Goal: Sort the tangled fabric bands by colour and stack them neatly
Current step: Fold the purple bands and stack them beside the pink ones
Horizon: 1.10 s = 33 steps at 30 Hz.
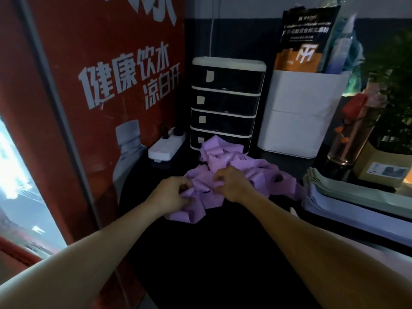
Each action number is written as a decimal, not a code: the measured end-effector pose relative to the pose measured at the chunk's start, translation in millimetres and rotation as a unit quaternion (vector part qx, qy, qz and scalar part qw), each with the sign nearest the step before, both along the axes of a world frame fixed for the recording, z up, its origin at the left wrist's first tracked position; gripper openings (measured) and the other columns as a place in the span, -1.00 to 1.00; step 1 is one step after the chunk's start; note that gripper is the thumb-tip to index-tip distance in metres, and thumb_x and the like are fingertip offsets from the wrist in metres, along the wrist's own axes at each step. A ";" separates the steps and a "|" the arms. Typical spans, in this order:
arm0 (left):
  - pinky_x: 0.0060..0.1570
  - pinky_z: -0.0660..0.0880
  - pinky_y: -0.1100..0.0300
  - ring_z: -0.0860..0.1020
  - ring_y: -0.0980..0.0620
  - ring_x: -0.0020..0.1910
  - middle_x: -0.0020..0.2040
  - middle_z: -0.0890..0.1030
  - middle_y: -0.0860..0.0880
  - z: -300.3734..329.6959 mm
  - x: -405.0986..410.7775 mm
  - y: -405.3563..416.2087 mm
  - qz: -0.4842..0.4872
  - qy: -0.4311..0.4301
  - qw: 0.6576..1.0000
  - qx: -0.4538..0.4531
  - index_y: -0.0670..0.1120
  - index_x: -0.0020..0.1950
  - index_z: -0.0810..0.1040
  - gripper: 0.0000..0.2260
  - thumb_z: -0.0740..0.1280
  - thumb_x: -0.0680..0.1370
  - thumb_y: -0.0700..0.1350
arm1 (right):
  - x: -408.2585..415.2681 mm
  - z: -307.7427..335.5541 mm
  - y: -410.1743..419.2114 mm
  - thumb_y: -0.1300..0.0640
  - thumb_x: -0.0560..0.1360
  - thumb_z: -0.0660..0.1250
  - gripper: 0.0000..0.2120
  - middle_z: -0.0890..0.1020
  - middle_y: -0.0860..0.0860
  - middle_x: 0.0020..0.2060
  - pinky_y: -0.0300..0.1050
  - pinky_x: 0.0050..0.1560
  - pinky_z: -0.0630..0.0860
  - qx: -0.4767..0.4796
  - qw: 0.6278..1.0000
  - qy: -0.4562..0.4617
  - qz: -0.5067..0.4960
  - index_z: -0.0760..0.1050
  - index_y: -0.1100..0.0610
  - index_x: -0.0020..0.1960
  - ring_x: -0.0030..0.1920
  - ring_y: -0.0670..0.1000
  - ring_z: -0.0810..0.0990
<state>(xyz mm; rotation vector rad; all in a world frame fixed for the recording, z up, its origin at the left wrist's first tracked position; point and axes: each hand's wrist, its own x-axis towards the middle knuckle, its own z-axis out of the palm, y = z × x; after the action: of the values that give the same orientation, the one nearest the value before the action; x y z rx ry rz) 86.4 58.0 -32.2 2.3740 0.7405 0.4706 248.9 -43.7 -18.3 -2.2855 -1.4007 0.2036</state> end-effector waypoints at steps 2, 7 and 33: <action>-0.35 0.32 0.46 0.51 0.08 -0.14 -0.15 0.56 0.01 1.8 -3.3 1.4 0.012 -0.009 1.000 -0.005 -0.08 -0.05 0.58 -0.83 0.46 0.41 -0.23 | -1.5 -0.4 -4.6 0.14 0.47 0.37 -0.82 0.61 0.15 0.04 -0.09 0.08 0.49 -0.010 1.000 -0.006 -0.003 0.59 0.16 0.05 0.08 0.14 0.56; -0.38 0.31 0.47 0.43 0.11 -0.31 -0.33 0.49 0.07 15.5 -12.9 3.0 0.050 -0.049 0.997 0.030 -0.04 -0.24 0.50 -0.85 0.40 0.46 -0.22 | -3.5 10.3 -15.2 0.23 0.52 0.24 -0.84 0.63 0.10 -0.12 -0.15 -0.11 0.48 0.047 0.998 -0.010 -0.038 0.60 0.21 -0.02 -0.06 0.08 0.58; -0.04 0.44 0.48 0.48 0.15 0.04 0.07 0.48 0.09 109.2 4.4 -63.6 -0.085 -0.220 0.969 -0.072 -0.06 0.25 0.42 -0.69 0.34 0.53 -0.23 | -27.8 103.8 -75.5 0.12 0.59 0.21 -0.61 0.29 0.16 -0.39 -0.30 -0.49 0.18 0.306 0.931 0.200 0.030 0.42 0.42 -0.27 -0.40 -0.03 0.23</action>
<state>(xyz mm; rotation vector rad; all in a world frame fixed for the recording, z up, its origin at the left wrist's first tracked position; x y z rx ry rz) 90.8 -5.6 77.0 2.0693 0.3522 0.8049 221.1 -119.2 85.6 -1.5835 -1.1188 0.2020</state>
